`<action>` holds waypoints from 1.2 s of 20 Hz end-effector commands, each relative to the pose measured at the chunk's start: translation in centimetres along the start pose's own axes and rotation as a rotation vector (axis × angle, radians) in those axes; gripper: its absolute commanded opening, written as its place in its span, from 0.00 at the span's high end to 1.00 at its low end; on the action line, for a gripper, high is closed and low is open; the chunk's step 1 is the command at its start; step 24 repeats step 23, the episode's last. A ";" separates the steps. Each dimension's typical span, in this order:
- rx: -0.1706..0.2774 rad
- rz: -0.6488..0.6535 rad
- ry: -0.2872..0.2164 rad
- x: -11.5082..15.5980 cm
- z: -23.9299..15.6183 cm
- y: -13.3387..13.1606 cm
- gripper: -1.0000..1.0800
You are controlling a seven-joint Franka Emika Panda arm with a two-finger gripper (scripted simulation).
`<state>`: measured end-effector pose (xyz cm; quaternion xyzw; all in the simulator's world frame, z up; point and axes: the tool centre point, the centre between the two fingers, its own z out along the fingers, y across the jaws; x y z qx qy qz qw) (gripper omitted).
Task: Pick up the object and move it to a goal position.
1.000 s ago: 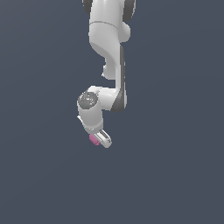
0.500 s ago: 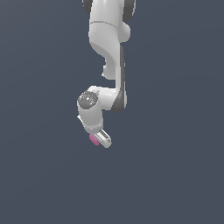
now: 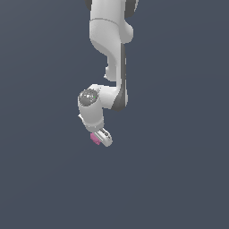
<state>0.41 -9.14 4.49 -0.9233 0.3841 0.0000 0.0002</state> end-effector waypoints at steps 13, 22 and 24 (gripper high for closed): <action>0.000 0.000 0.000 -3.2 -0.9 7.7 1.00; 0.000 0.001 0.000 -4.0 -1.2 9.8 1.00; 0.000 0.001 0.000 -4.0 -1.2 9.8 1.00</action>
